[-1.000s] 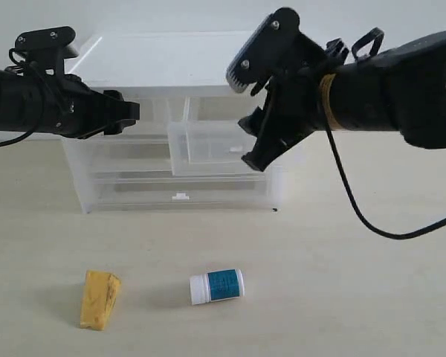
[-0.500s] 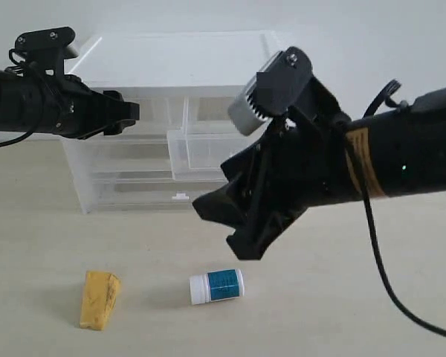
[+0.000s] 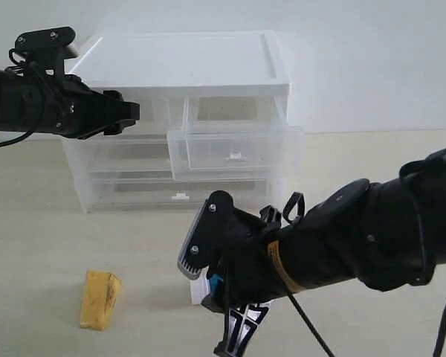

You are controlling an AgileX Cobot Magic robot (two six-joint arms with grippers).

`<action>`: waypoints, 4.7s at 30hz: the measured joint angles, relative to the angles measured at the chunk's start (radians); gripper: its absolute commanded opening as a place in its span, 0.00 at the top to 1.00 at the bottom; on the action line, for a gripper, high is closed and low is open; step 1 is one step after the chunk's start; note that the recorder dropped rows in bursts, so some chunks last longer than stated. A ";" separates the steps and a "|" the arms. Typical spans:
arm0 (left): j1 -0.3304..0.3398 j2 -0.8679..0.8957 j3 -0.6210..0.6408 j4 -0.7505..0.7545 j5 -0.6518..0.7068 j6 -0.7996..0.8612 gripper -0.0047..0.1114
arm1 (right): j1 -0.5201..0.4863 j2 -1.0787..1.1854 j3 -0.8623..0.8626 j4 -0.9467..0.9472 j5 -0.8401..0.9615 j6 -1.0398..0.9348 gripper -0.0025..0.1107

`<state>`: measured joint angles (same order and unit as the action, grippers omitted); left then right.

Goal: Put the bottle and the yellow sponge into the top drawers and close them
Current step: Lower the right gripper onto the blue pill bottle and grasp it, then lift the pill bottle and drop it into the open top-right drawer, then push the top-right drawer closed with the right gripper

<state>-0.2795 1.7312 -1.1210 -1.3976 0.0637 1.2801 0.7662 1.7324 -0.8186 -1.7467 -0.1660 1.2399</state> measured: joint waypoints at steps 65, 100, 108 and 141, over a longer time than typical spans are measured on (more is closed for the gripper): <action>0.000 0.000 0.000 0.000 0.000 0.004 0.45 | 0.000 -0.114 -0.155 0.007 0.017 0.018 0.98; 0.000 0.000 0.000 0.000 0.000 0.004 0.45 | -0.175 0.021 -0.424 0.018 0.210 0.209 0.55; 0.000 0.000 0.000 0.000 0.000 0.004 0.45 | -0.175 0.014 -0.424 0.018 0.216 0.241 0.55; 0.000 0.000 0.000 0.000 0.000 0.004 0.45 | -0.175 -0.211 -0.136 0.006 0.091 0.776 0.55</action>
<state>-0.2795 1.7312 -1.1210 -1.3976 0.0637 1.2837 0.5911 1.5216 -0.9546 -1.7410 -0.0748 2.0162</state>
